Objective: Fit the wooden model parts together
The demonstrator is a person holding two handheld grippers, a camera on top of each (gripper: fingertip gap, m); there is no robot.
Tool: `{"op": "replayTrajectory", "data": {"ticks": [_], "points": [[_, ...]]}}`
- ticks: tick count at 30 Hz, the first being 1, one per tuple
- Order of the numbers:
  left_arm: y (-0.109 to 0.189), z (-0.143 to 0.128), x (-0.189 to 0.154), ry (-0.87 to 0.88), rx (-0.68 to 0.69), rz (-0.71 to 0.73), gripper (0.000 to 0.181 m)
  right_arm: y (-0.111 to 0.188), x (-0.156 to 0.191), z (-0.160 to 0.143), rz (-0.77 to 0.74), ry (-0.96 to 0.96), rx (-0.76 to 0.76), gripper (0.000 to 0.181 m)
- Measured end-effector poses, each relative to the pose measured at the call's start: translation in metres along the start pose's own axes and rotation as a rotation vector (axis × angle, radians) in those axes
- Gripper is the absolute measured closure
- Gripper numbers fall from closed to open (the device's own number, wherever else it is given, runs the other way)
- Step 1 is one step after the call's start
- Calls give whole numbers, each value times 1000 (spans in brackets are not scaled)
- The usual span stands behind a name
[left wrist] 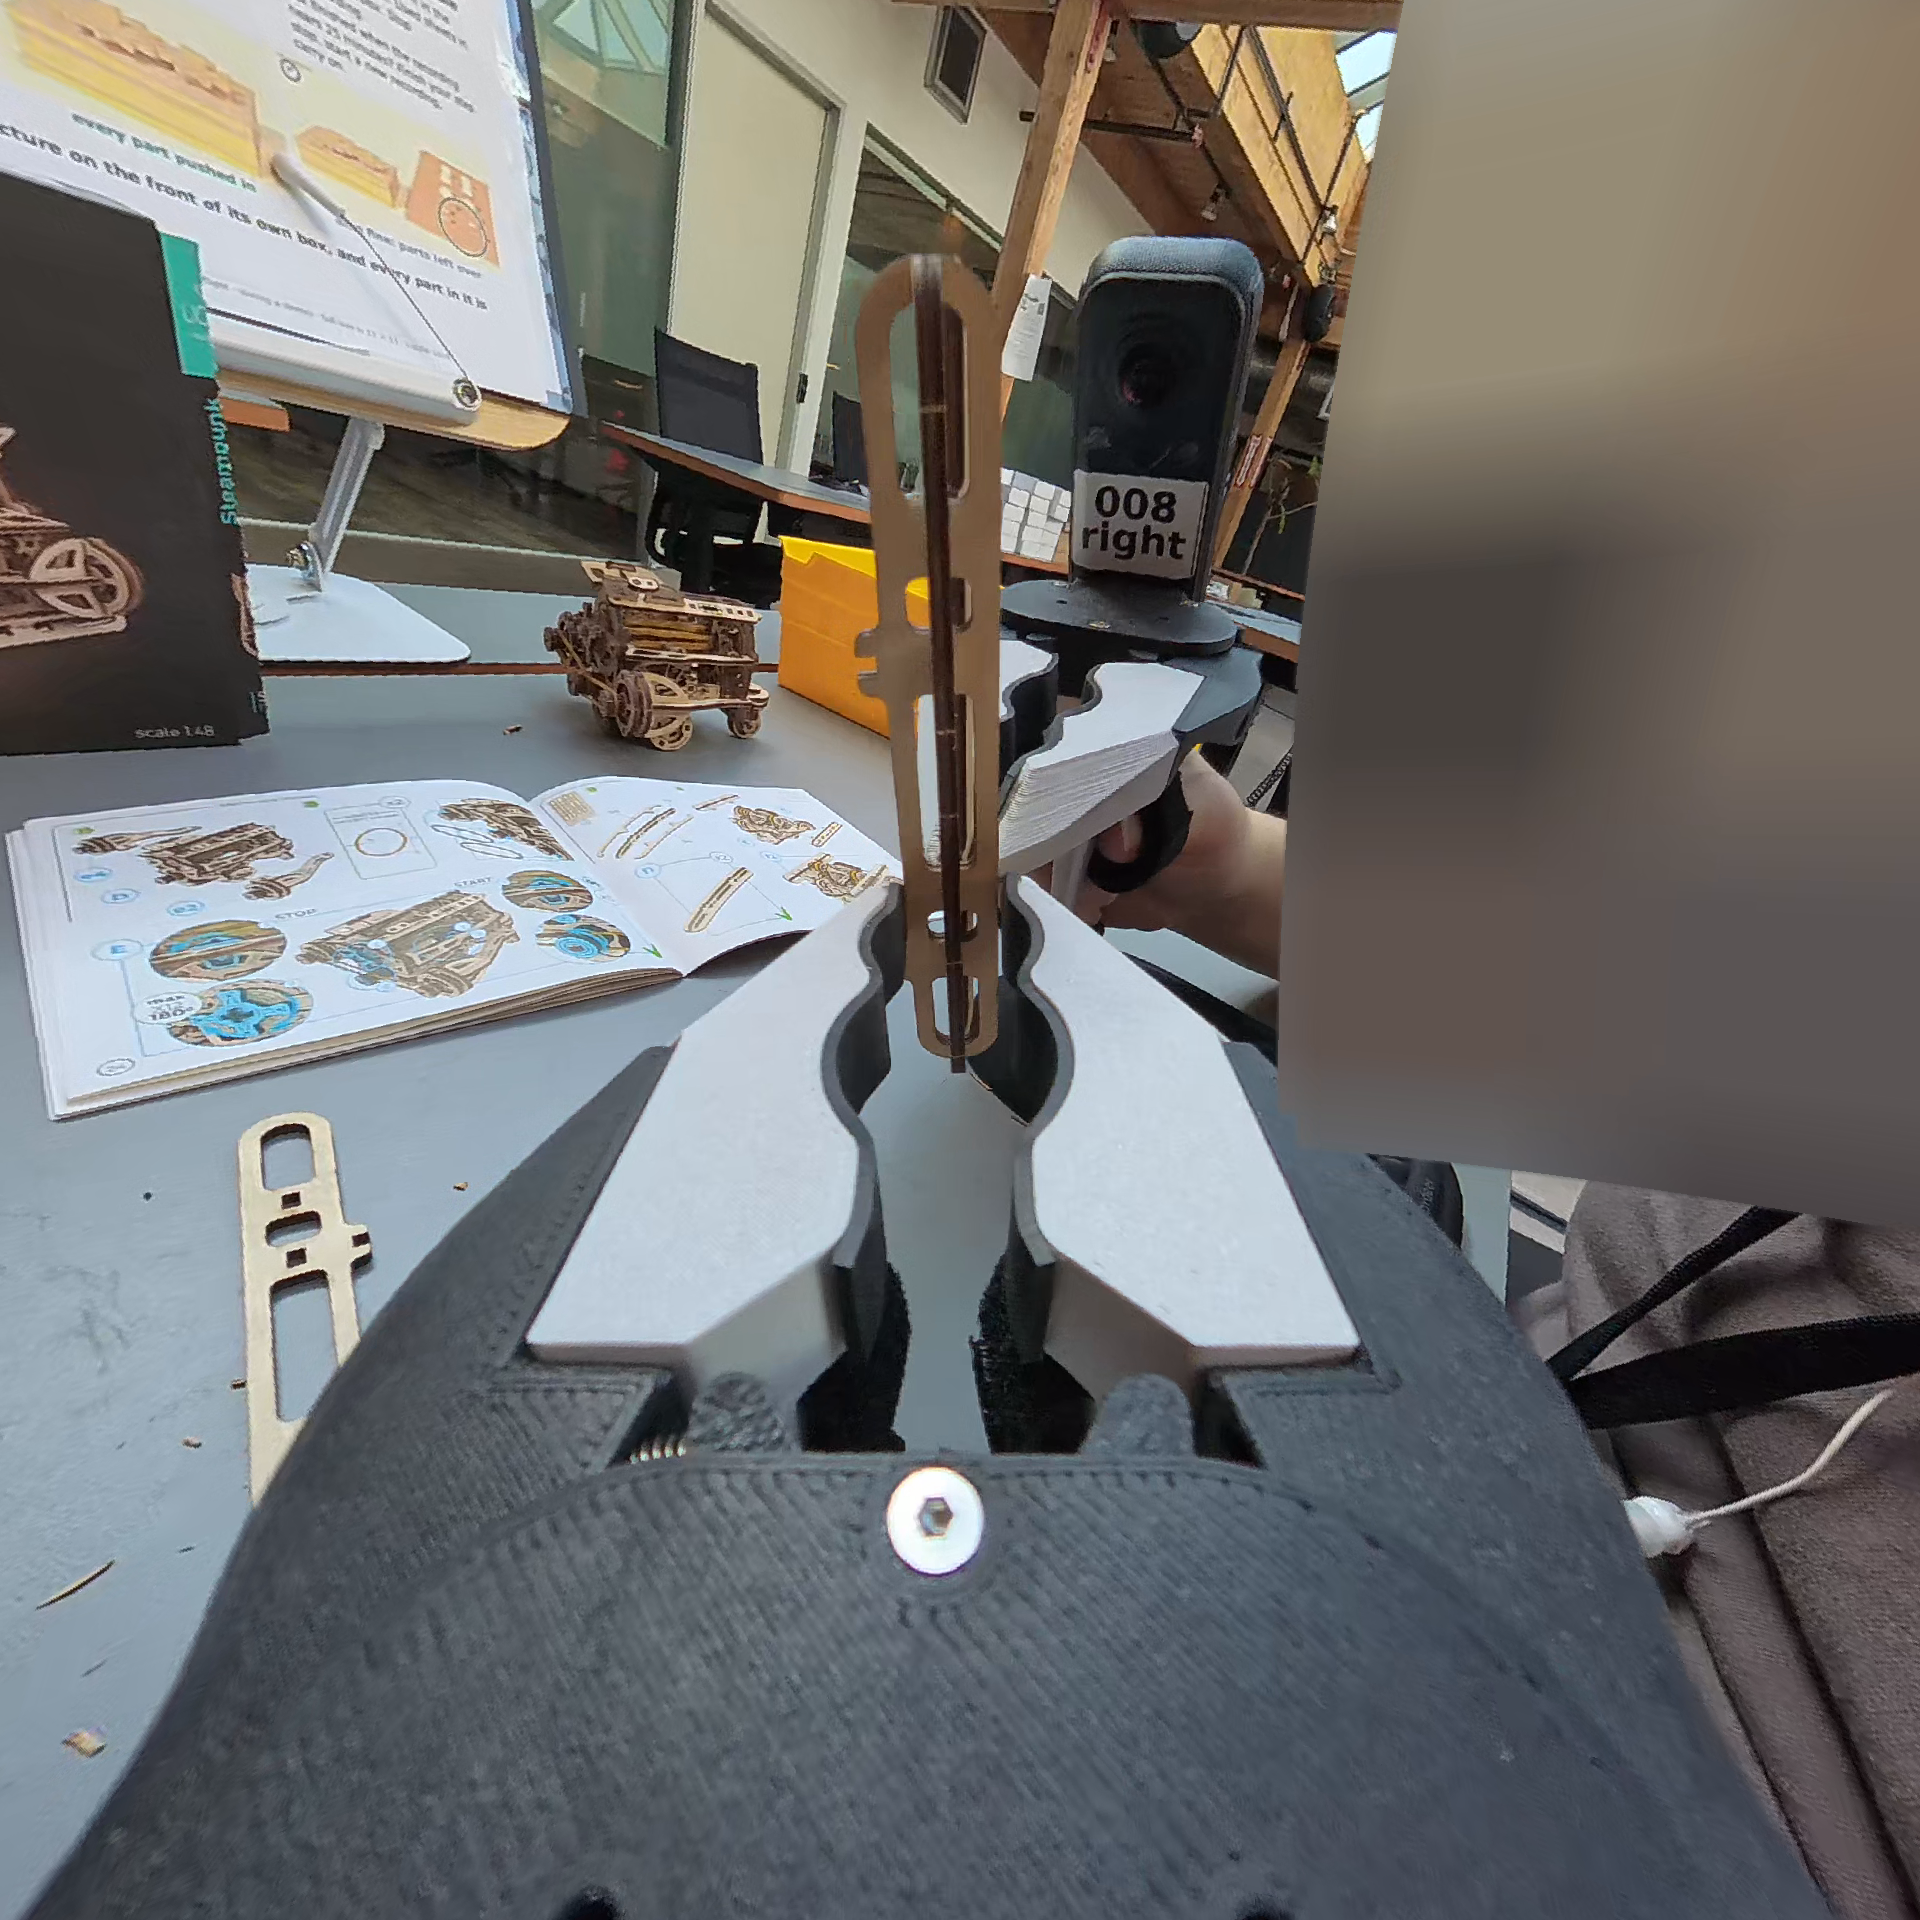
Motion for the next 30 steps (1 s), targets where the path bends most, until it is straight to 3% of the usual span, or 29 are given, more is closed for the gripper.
{"op": "replayTrajectory", "data": {"ticks": [8,24,30], "points": [[4,5,-13,17,-41,-132,167,1,15,2,73,11,38,181],[2,-5,-22,57,14,-236,167,2,17,-11,264,-169,82,181],[2,-9,-20,60,39,-226,167,1,15,-14,234,-146,94,181]]}}
Point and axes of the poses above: each gripper's, where its closed fingertips meet, y back along the fingers, z out of its top, x = y × z across the jaws, the point moved 2 cm from there along y, back along the fingers, and after that the axes turned 11 degrees about -y, right-handed, at the moved point
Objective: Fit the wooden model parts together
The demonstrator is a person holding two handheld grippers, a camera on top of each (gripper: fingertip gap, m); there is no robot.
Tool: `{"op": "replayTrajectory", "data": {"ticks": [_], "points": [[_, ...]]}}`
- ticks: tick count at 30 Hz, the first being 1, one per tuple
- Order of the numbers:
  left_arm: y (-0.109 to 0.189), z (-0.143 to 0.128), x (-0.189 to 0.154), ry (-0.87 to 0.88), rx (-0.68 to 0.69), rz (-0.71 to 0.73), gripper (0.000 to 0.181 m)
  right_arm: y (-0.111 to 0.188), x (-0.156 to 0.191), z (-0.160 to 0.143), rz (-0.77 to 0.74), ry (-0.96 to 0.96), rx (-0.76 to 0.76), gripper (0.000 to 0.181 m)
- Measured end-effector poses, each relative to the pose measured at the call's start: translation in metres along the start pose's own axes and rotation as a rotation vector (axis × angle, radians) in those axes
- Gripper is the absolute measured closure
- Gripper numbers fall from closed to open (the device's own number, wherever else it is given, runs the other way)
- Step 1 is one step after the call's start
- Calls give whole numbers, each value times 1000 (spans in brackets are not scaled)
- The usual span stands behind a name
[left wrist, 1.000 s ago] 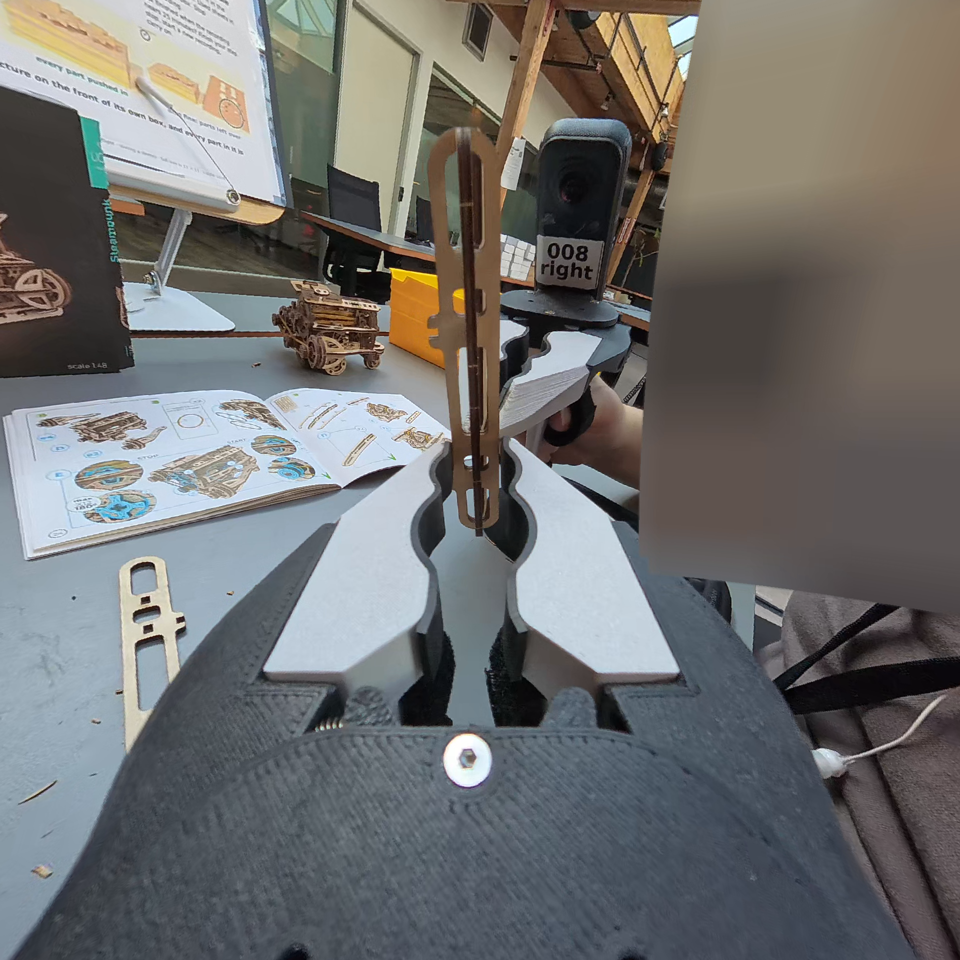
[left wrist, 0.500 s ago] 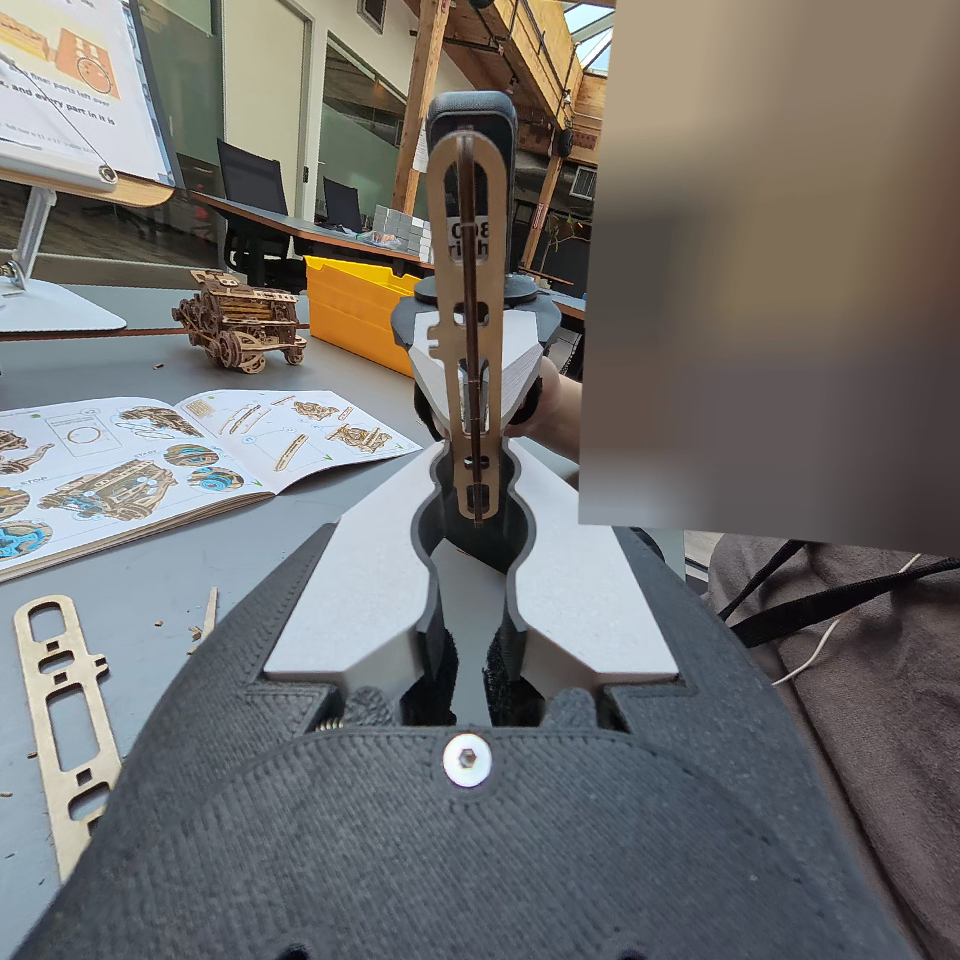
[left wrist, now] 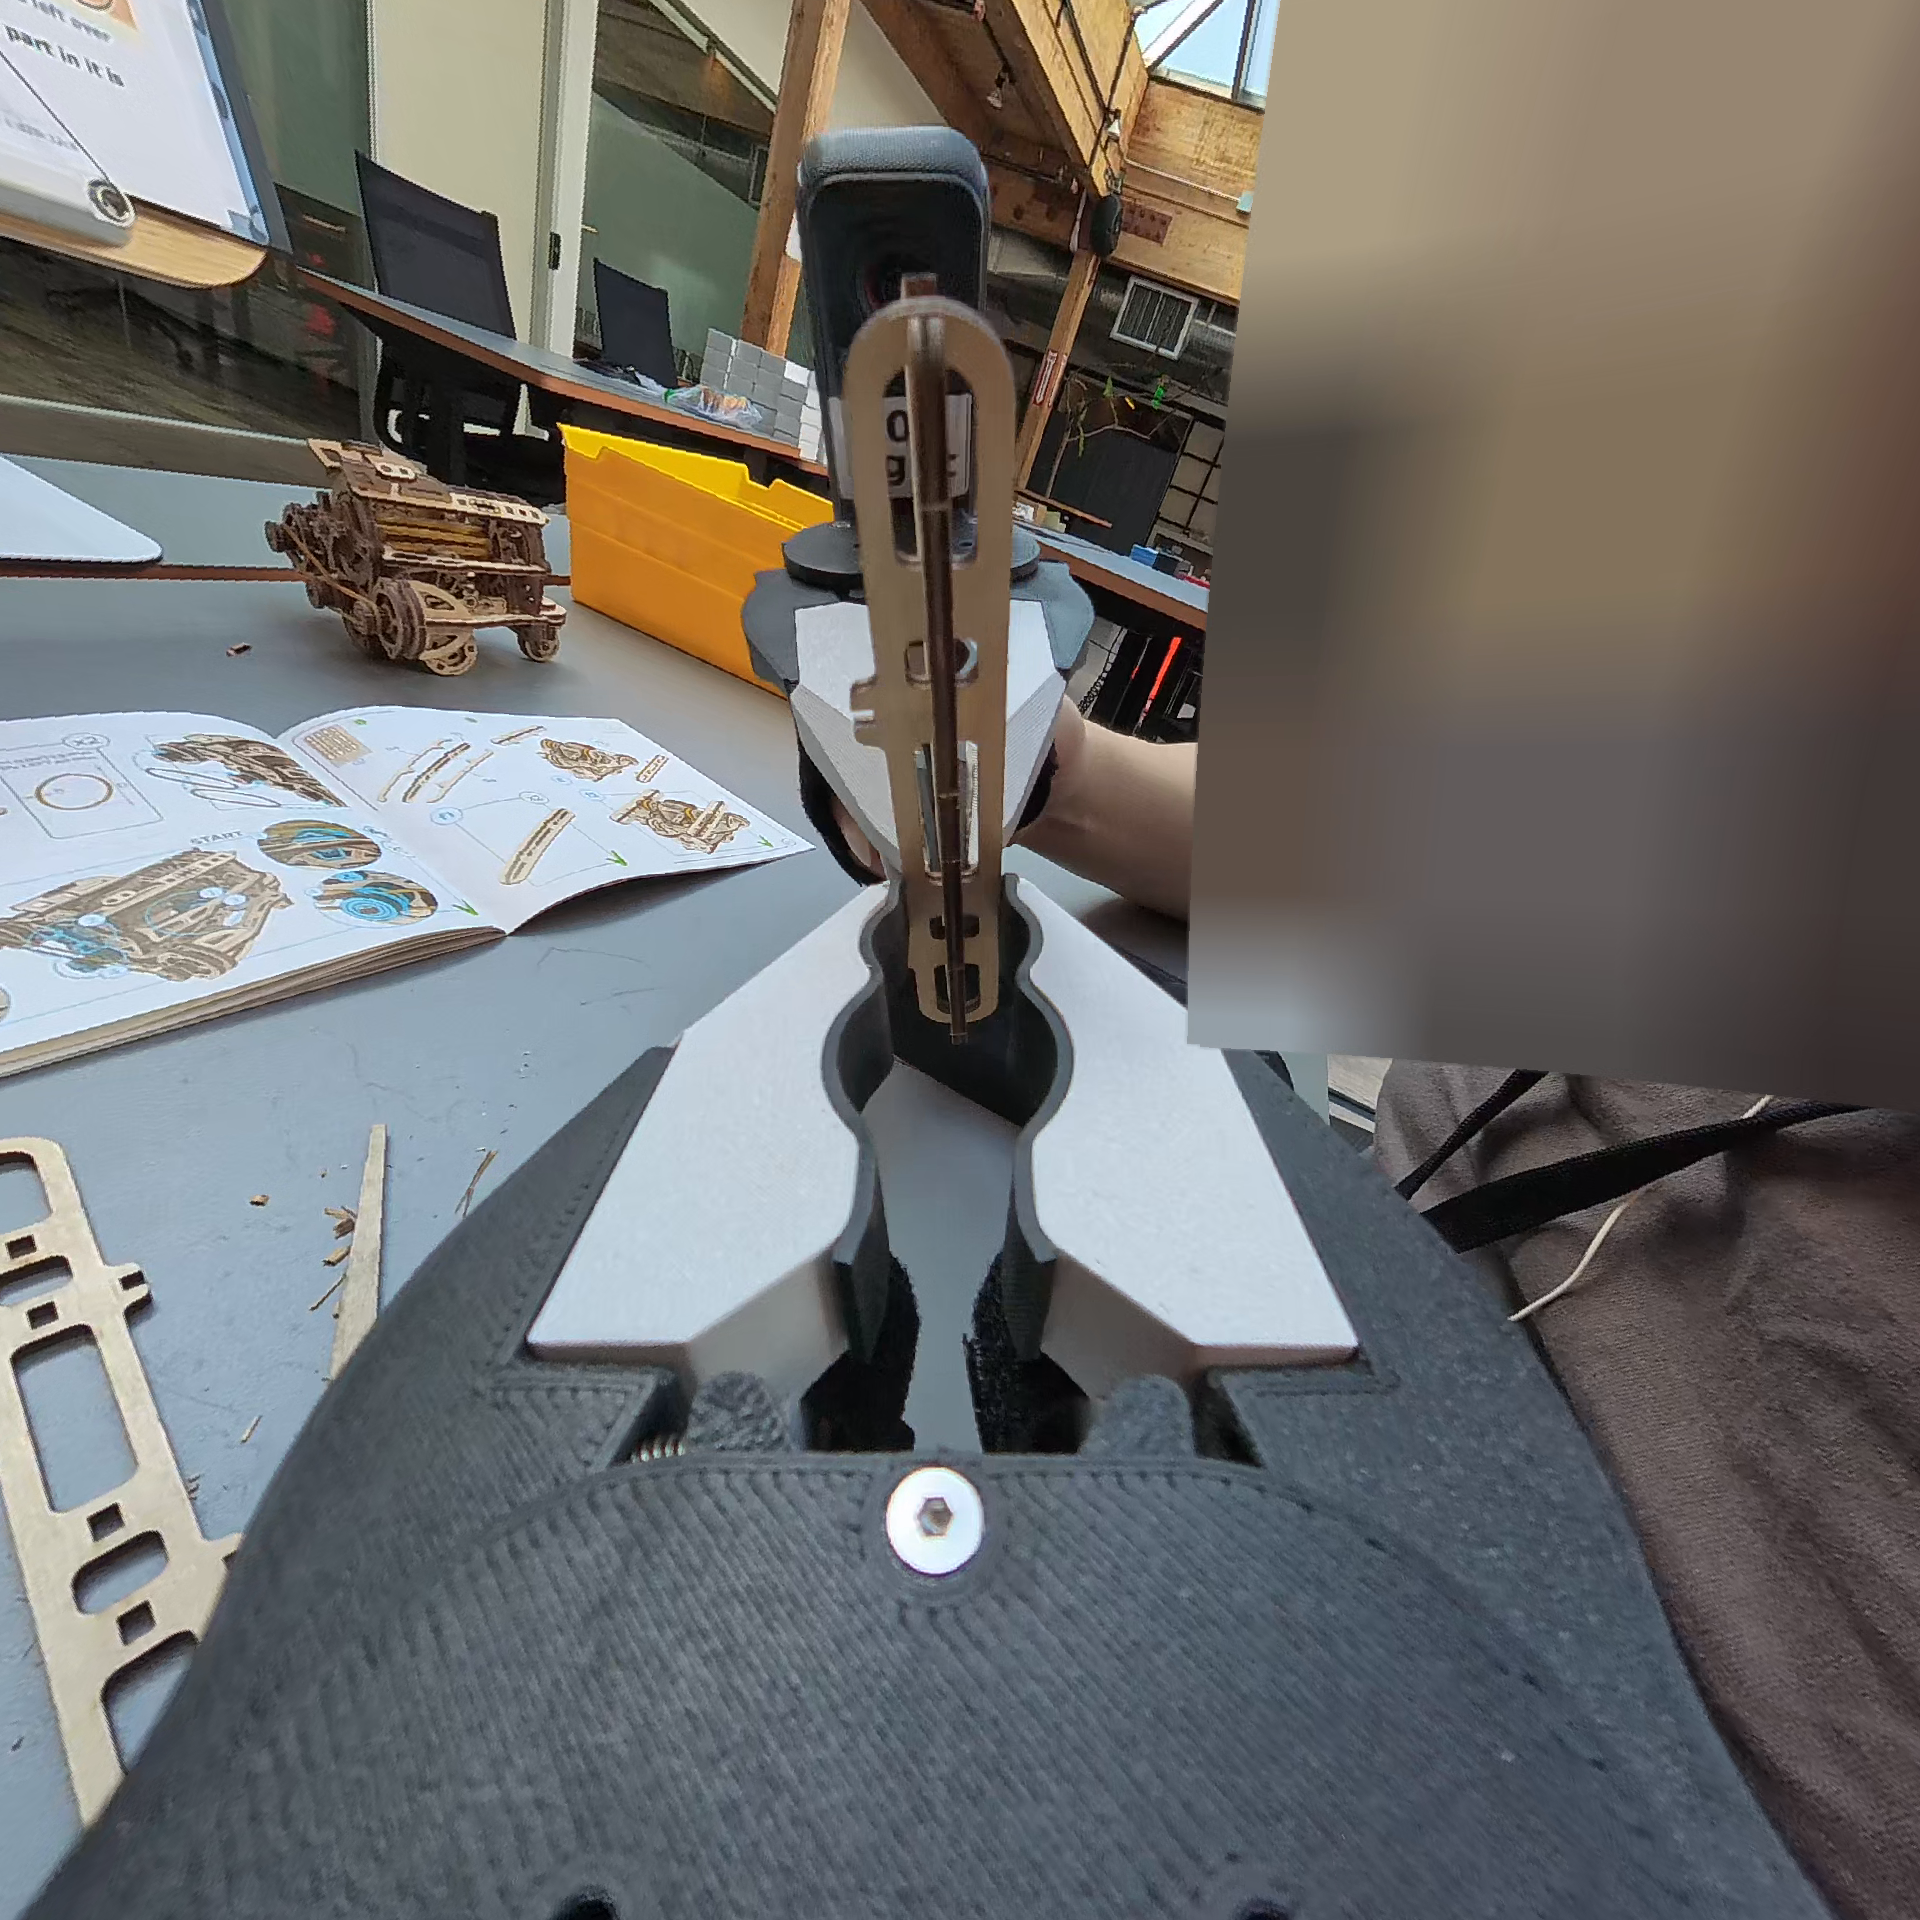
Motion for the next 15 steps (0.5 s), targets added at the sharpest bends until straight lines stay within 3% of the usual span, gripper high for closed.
{"op": "replayTrajectory", "data": {"ticks": [8,15], "points": [[2,-8,6,-16,52,49,167,-3,-7,-4,-142,133,23,181],[-3,-6,-7,-39,46,-30,167,-1,3,-7,39,28,55,181]]}}
Point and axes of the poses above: each gripper's, where its closed fingertips meet, y back along the fingers, z out of its top, x = y × z across the jaws, the point moved 2 cm from there along y, back along the fingers, and after that the axes turned 11 degrees about -y, right-handed, at the moved point
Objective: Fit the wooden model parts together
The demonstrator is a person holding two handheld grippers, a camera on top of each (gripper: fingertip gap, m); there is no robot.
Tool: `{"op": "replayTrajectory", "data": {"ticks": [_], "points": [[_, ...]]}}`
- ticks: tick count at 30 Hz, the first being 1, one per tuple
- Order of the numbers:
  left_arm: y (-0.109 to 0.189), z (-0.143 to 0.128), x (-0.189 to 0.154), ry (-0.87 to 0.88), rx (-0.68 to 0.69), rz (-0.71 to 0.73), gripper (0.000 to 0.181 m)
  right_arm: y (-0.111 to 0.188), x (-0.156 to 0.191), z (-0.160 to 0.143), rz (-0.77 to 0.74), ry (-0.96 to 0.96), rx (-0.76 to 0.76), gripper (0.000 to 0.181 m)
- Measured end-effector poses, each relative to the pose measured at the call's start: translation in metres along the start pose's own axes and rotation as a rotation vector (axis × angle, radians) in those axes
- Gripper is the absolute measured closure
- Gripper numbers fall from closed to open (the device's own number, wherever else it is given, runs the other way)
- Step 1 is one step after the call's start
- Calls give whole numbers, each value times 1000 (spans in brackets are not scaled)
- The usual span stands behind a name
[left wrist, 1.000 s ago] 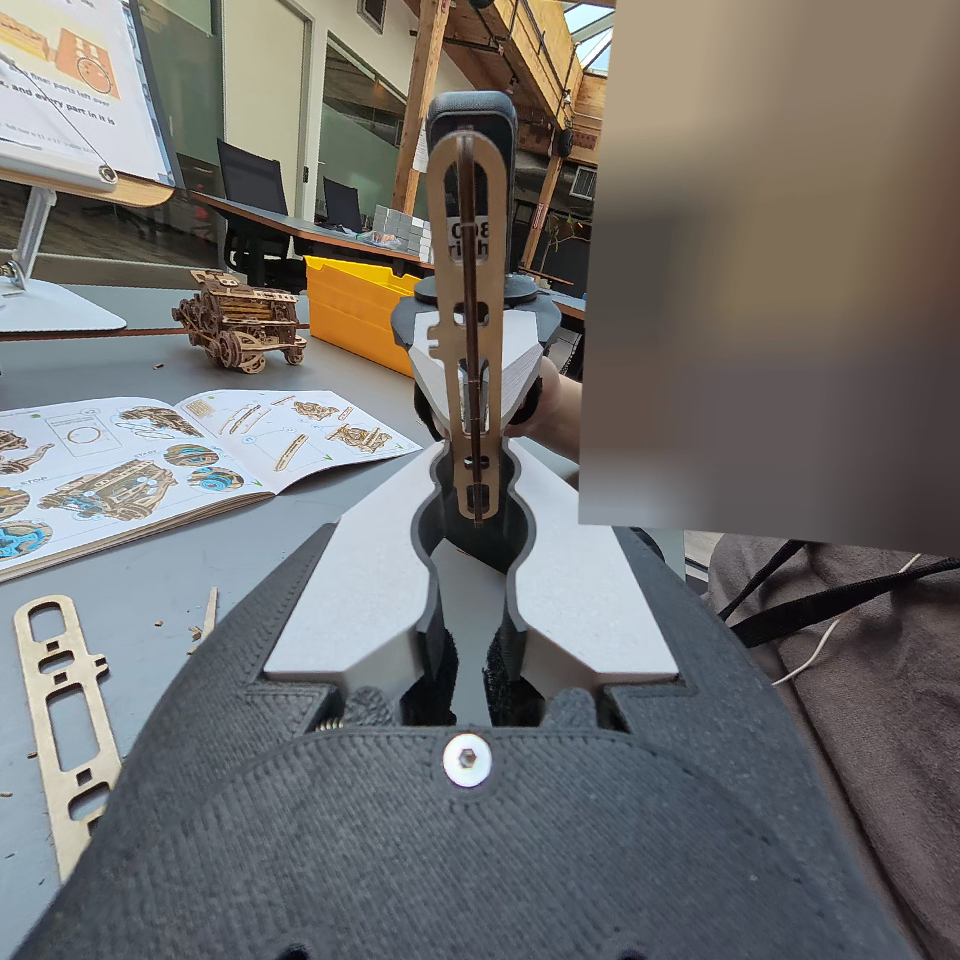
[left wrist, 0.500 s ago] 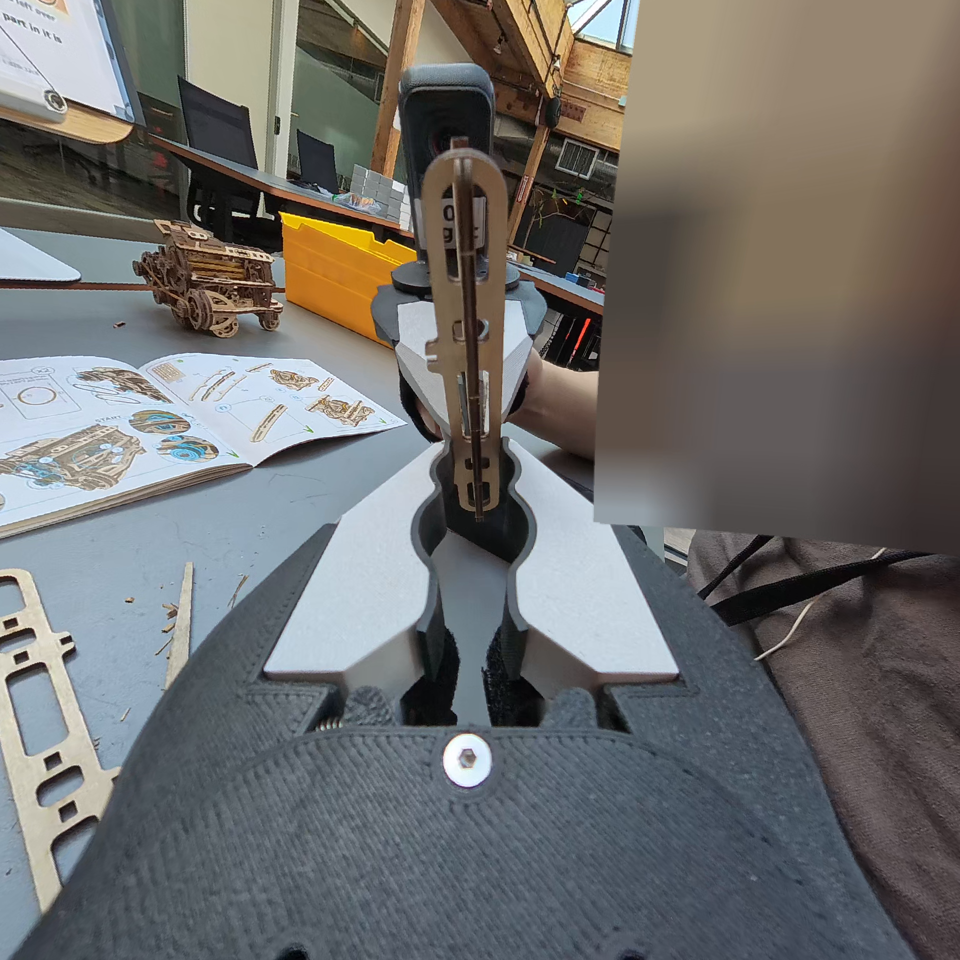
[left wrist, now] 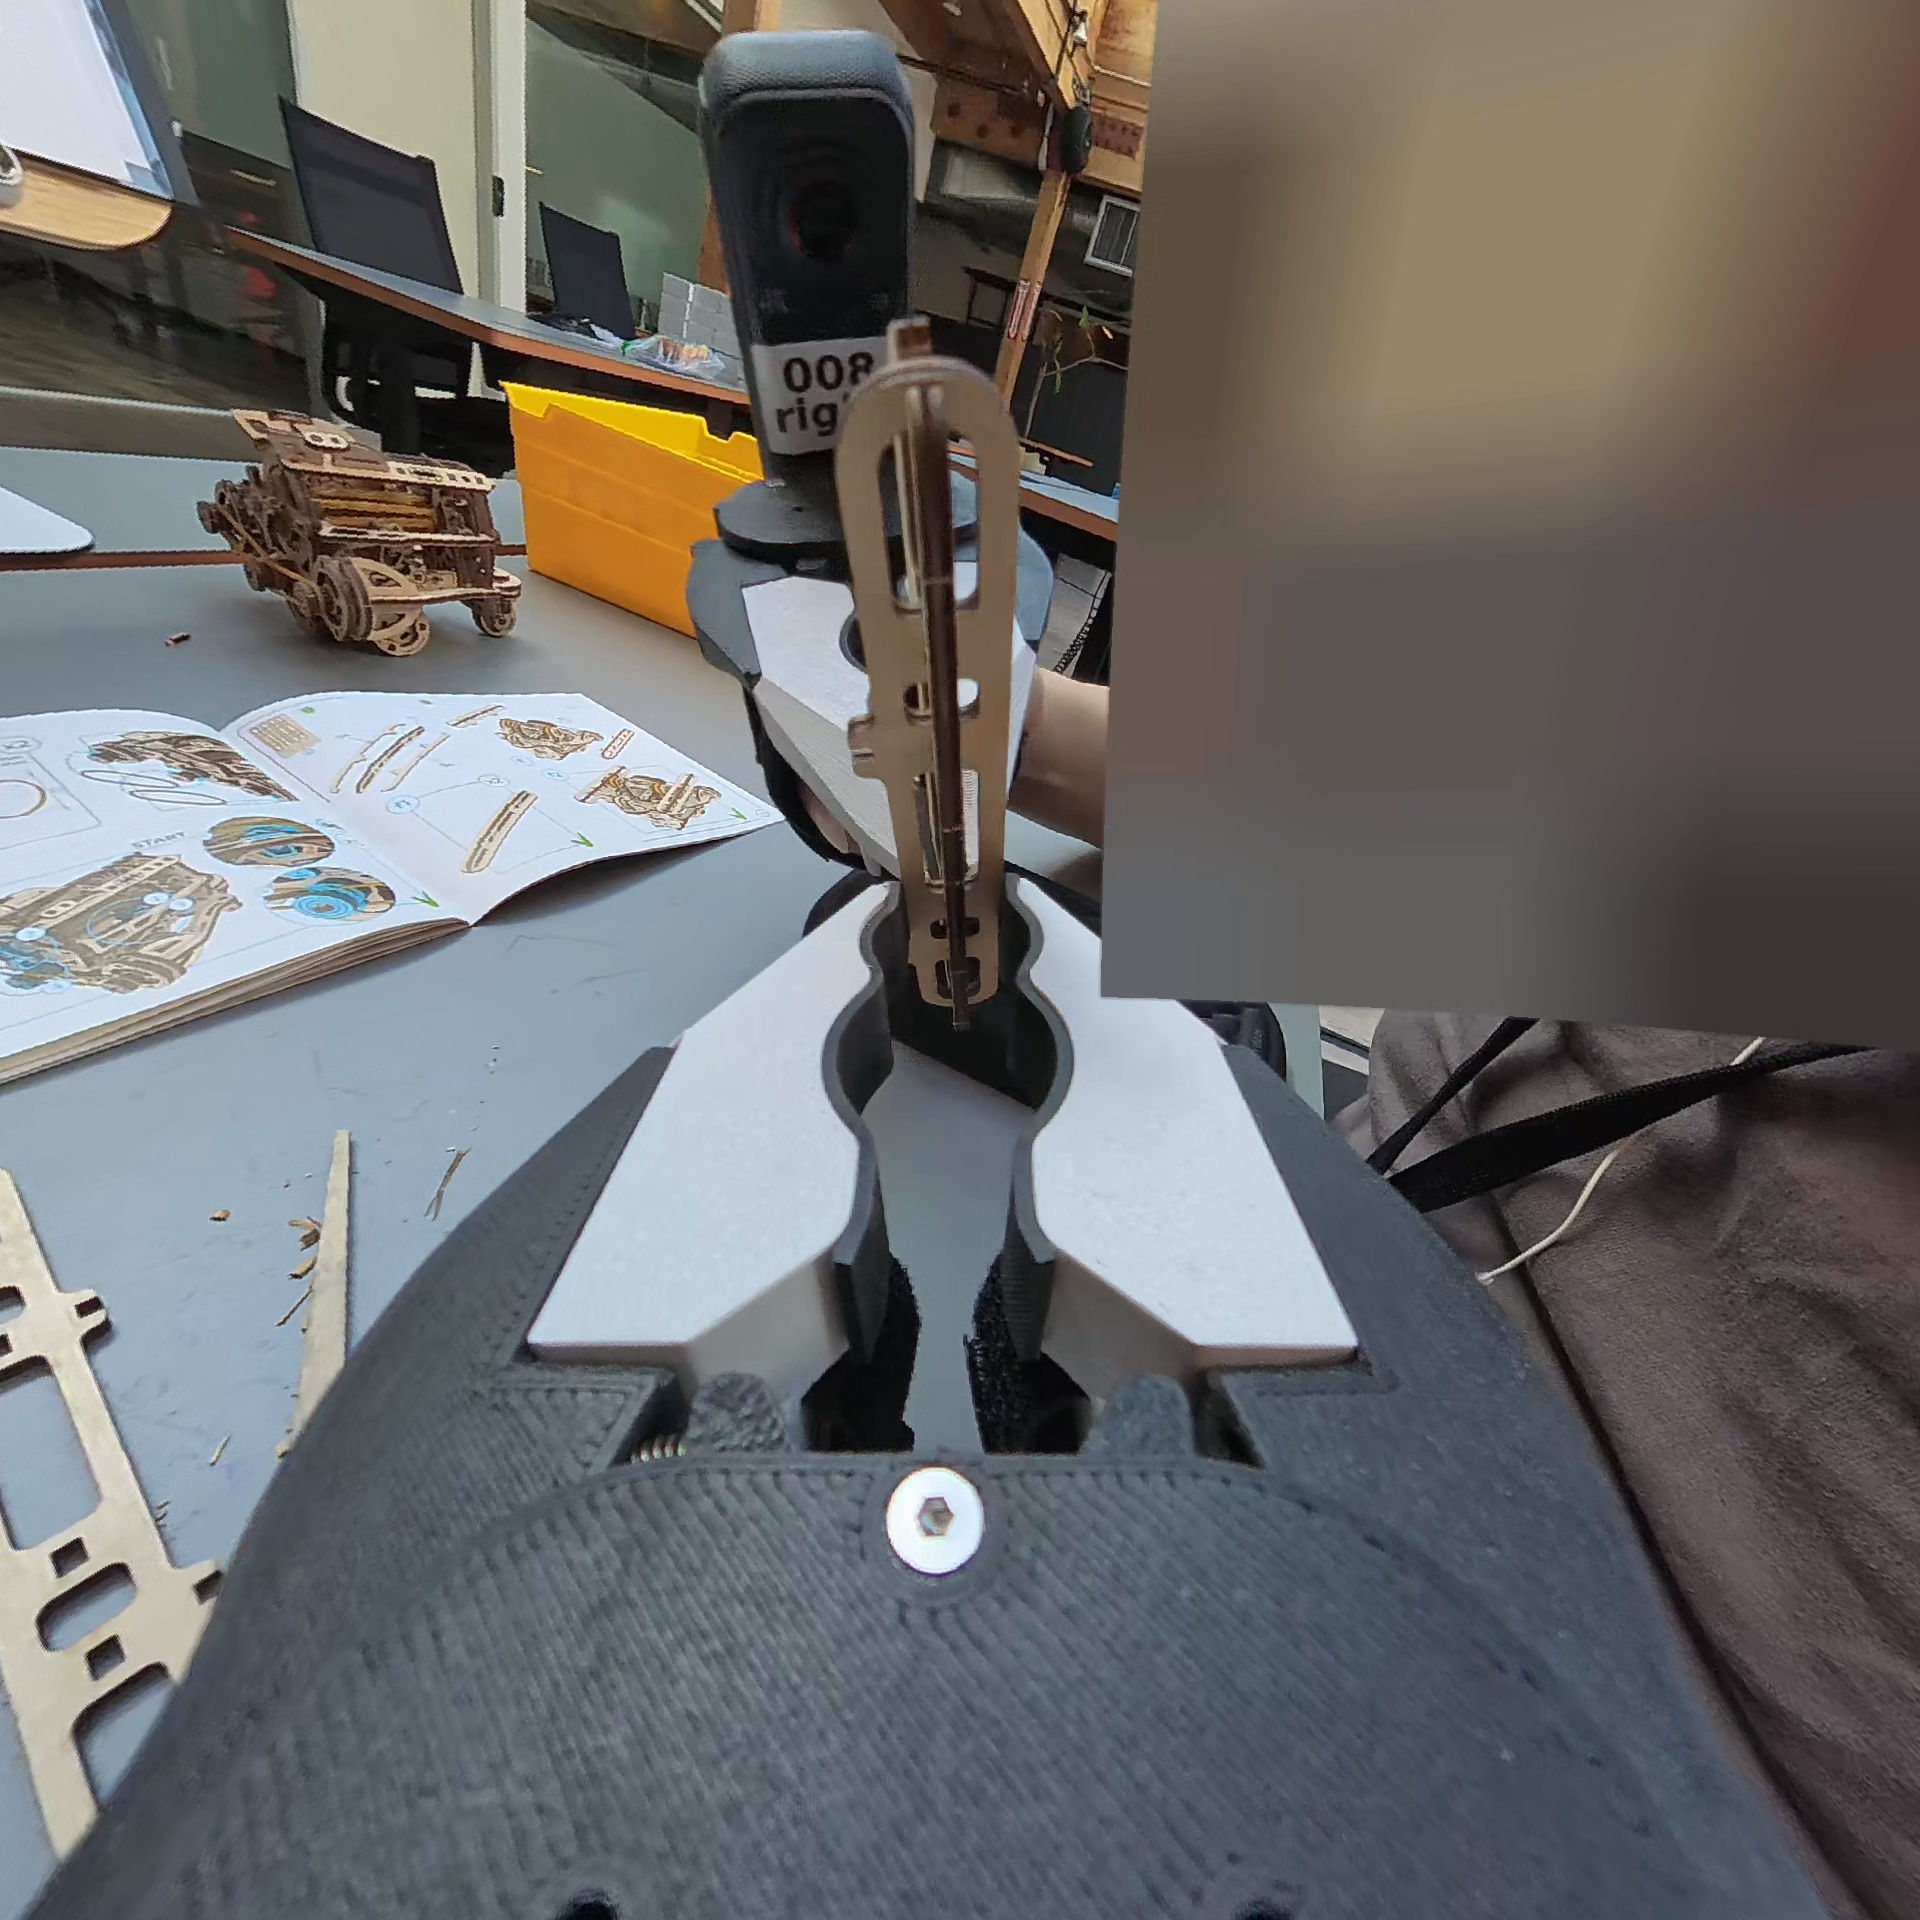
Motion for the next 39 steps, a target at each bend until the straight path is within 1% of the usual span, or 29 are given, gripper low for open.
{"op": "replayTrajectory", "data": {"ticks": [2,5,9,11,13,16,18,19,22,27,29,33,35,39], "points": [[-1,0,-2,-1,2,-17,167,0,3,-1,41,-20,5,181],[-2,-2,-5,0,18,-35,167,-1,4,-5,61,-25,27,181],[-3,-7,-2,3,47,-11,168,-3,-2,-9,17,-2,48,181],[-4,-5,-2,8,28,-10,168,-2,1,-7,23,2,52,181],[-4,-6,2,1,36,15,168,-1,-3,-6,-20,20,62,181],[-2,-5,6,40,16,23,167,0,-6,-3,-44,19,31,181],[0,-4,9,66,5,38,160,1,-6,-1,-45,16,12,181],[1,-3,10,69,-7,44,161,2,-6,1,-46,14,-2,181],[3,-1,12,66,-24,66,159,5,-6,5,-19,-34,-39,181],[-2,2,10,98,-33,86,149,9,-10,11,54,-155,-141,181],[-5,2,12,107,-22,126,146,11,-11,14,84,-198,-182,181],[-5,6,20,102,7,275,143,14,-15,18,104,-222,-241,181],[-5,8,22,72,35,345,140,15,-14,20,121,-234,-262,181],[-6,9,17,14,75,420,136,15,-15,22,106,-219,-283,181]]}}
Point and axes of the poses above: each gripper's, where its closed fingertips meet, y back along the fingers, z out of its top, x = y × z across the jaws, the point moved 2 cm from there along y, back along the fingers, and after that the axes turned 11 degrees about -y, right-handed, at the moved point
